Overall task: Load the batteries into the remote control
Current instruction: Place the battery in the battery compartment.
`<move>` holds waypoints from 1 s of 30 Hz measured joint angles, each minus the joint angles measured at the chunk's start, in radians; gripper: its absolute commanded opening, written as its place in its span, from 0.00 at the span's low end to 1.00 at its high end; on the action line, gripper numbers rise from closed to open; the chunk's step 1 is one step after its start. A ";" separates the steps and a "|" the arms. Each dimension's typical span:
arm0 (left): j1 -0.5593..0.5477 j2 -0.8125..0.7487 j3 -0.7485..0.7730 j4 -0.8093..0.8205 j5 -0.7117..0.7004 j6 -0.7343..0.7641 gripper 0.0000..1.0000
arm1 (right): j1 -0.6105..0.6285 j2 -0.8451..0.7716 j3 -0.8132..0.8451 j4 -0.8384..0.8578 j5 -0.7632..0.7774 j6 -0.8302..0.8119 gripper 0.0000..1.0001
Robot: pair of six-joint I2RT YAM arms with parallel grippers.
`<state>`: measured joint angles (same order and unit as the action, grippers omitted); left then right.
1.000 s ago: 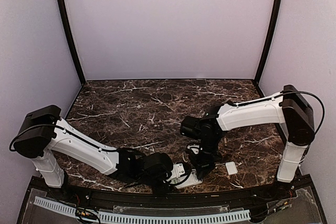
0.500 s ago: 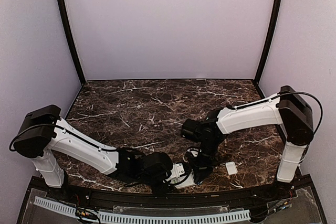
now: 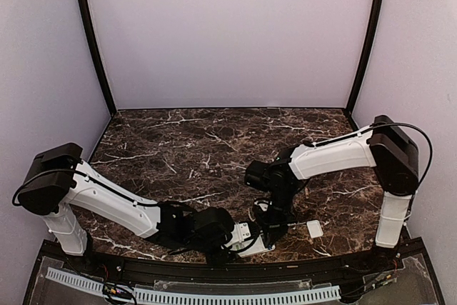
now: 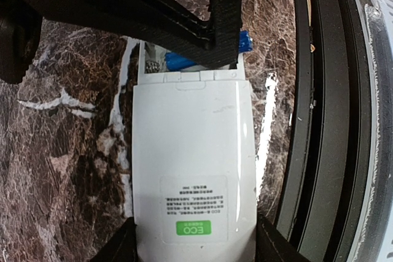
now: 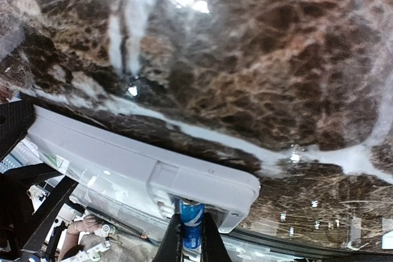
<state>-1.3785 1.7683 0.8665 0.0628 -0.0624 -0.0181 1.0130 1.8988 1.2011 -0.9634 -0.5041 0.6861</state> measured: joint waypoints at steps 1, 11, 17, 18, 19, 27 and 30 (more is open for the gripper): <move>0.000 0.000 -0.001 0.001 0.000 0.000 0.35 | -0.003 0.005 0.003 -0.007 0.003 -0.005 0.00; 0.000 -0.002 -0.006 0.010 0.000 0.000 0.35 | -0.017 0.037 0.041 -0.046 0.005 -0.054 0.00; 0.000 -0.002 -0.007 0.011 0.000 -0.001 0.35 | -0.021 0.052 0.058 -0.058 0.008 -0.064 0.00; 0.000 -0.002 -0.007 0.011 0.000 0.000 0.35 | -0.023 0.054 0.058 -0.059 0.008 -0.064 0.00; 0.000 -0.002 -0.007 0.011 0.000 -0.001 0.35 | -0.024 0.055 0.059 -0.060 0.007 -0.064 0.00; 0.000 -0.002 -0.007 0.011 0.002 -0.001 0.35 | -0.026 0.067 0.075 -0.071 0.007 -0.058 0.00; 0.000 -0.002 -0.007 0.011 0.002 -0.001 0.35 | -0.026 0.072 0.082 -0.076 0.007 -0.052 0.00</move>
<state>-1.3781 1.7668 0.8593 0.0734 -0.0601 -0.0193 0.9871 1.9713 1.2827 -1.0393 -0.4973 0.6338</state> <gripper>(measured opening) 0.557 0.049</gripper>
